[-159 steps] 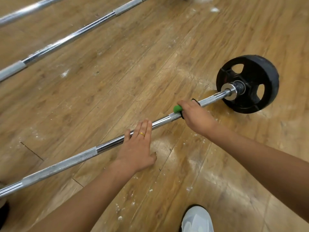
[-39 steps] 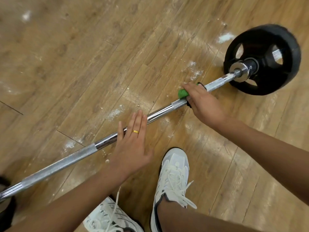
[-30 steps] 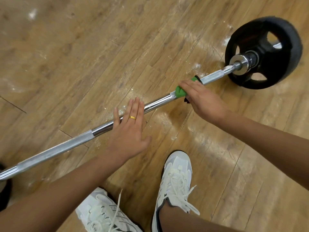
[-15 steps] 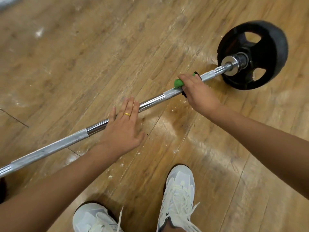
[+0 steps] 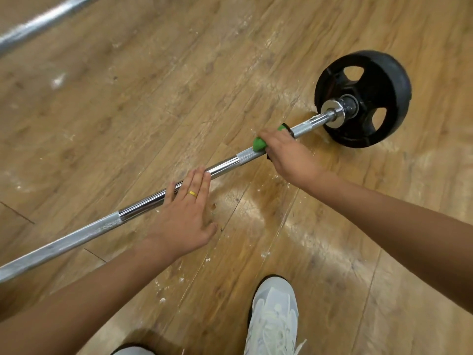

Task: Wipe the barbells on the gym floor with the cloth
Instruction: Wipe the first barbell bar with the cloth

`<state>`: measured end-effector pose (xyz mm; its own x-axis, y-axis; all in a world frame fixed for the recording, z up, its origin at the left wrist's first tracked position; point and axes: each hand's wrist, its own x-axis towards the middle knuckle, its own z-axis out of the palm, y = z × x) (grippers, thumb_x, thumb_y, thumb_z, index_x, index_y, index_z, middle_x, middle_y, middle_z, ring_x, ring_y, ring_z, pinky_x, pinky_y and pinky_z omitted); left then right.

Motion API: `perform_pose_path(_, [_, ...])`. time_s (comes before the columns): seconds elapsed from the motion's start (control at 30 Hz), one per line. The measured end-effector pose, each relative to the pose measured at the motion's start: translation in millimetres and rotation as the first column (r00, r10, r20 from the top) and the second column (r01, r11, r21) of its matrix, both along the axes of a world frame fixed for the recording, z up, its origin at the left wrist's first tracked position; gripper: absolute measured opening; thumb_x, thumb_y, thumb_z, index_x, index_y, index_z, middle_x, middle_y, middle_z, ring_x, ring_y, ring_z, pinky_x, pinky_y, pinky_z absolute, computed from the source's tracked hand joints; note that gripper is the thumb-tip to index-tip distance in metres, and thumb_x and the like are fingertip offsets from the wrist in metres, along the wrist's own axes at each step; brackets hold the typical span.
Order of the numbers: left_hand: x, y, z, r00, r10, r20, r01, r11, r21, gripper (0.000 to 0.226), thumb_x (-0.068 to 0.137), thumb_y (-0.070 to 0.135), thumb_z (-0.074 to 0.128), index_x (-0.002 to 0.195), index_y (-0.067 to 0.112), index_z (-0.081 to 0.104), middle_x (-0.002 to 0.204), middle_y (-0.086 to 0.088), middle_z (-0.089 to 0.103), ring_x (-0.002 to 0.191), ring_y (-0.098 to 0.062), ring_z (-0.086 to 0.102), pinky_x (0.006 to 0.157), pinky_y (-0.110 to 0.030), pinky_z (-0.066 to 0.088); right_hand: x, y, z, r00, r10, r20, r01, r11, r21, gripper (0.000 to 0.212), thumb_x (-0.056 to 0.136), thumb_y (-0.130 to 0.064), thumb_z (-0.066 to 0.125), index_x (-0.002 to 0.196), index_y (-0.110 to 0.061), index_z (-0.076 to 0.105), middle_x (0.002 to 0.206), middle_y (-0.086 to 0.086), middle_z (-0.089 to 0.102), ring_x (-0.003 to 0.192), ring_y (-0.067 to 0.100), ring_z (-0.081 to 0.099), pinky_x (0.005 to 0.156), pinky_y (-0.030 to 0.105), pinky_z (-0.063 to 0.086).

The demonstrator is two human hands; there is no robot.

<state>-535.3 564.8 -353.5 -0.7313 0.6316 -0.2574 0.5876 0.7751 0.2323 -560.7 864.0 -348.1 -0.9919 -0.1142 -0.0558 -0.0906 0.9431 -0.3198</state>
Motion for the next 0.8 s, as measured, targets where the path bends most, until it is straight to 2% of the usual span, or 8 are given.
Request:
perform_pose_path(0.07, [-3.8,-2.1,-1.5,1.0,-0.001,0.011,0.001,1.0,0.003,0.104,0.086,0.065,0.037,0.158,0.014,-0.018,0.165,-0.002,-0.027,0.152,-0.017,-0.023,0.12,-0.047,-0.011,-3.6,6.2,5.7,0.999,0.038,0.036,-0.038,0.999,0.018,0.044,0.101,-0.006,0.046,0.145,-0.011,0.045,0.145,0.008,0.05,0.13,0.03,0.045,0.102,0.046,0.045])
perform_pose_path(0.17, [-9.0,-3.8,-2.8,1.0,-0.016,0.003,0.016,1.0,0.001,0.104,0.084,0.066,0.035,0.158,0.013,-0.017,0.165,-0.001,-0.027,0.152,-0.017,-0.022,0.12,-0.047,-0.01,-17.7,26.8,13.9,0.996,-0.081,0.024,0.08,0.996,0.037,0.027,0.102,-0.008,0.043,0.124,-0.018,0.055,0.12,0.003,0.06,0.114,0.024,0.05,0.09,0.046,0.05])
perform_pose_path(0.23, [-11.3,-3.3,-2.8,1.0,-0.02,0.004,0.02,1.0,-0.002,0.104,0.083,0.067,0.032,0.158,0.013,-0.016,0.165,-0.002,-0.026,0.152,-0.017,-0.022,0.12,-0.047,-0.01,-22.0,31.7,14.1,0.99,-0.141,0.009,0.141,0.99,0.031,0.027,0.101,-0.006,0.044,0.12,-0.02,0.057,0.114,0.003,0.06,0.111,0.025,0.05,0.089,0.047,0.05])
perform_pose_path(0.4, [-17.0,-6.7,-3.2,0.999,-0.035,0.004,0.035,0.999,-0.039,0.104,0.079,0.073,0.017,0.155,0.016,-0.027,0.161,0.001,-0.037,0.149,-0.015,-0.03,0.12,-0.044,-0.013,-13.9,22.8,11.1,0.998,0.01,0.054,-0.013,0.998,0.063,0.047,0.102,-0.007,0.046,0.149,-0.014,0.041,0.147,0.007,0.048,0.132,0.028,0.045,0.1,0.047,0.049])
perform_pose_path(0.53, [-23.2,-10.3,-3.4,0.998,-0.054,0.017,0.055,0.998,-0.041,0.106,0.076,0.075,0.013,0.153,0.016,-0.03,0.158,0.002,-0.041,0.148,-0.013,-0.032,0.12,-0.042,-0.016,-29.9,42.9,15.6,0.992,-0.121,0.038,0.119,0.991,0.067,0.031,0.101,-0.007,0.045,0.129,-0.016,0.055,0.125,0.005,0.06,0.117,0.027,0.053,0.088,0.04,0.048])
perform_pose_path(0.63, [-25.2,-8.7,-4.8,0.999,-0.036,0.021,0.036,0.999,0.003,0.106,0.078,0.074,0.019,0.156,0.017,-0.023,0.162,0.002,-0.034,0.15,-0.012,-0.029,0.122,-0.045,-0.011,-30.6,42.0,12.0,0.982,-0.187,0.001,0.187,0.982,0.037,0.032,0.099,-0.003,0.043,0.124,-0.017,0.057,0.12,0.007,0.06,0.115,0.028,0.052,0.092,0.041,0.047])
perform_pose_path(0.73, [-23.6,-7.2,-6.7,1.0,-0.026,0.01,0.026,1.0,-0.001,0.105,0.078,0.075,0.018,0.154,0.018,-0.026,0.161,0.002,-0.036,0.149,-0.012,-0.03,0.12,-0.044,-0.013,-19.5,28.2,-0.2,0.998,-0.044,0.043,0.043,0.999,0.033,0.046,0.1,-0.004,0.044,0.145,-0.013,0.046,0.145,0.01,0.05,0.134,0.03,0.045,0.11,0.046,0.042])
perform_pose_path(0.8, [-21.1,-7.4,-7.9,1.0,-0.022,-0.006,0.023,1.0,0.008,0.106,0.08,0.074,0.022,0.157,0.016,-0.02,0.163,0.001,-0.031,0.151,-0.014,-0.026,0.121,-0.044,-0.011,-15.6,29.1,-4.0,0.999,0.005,0.053,-0.007,0.999,0.041,0.05,0.101,-0.007,0.045,0.15,-0.015,0.04,0.154,0.006,0.042,0.14,0.028,0.041,0.112,0.046,0.042])
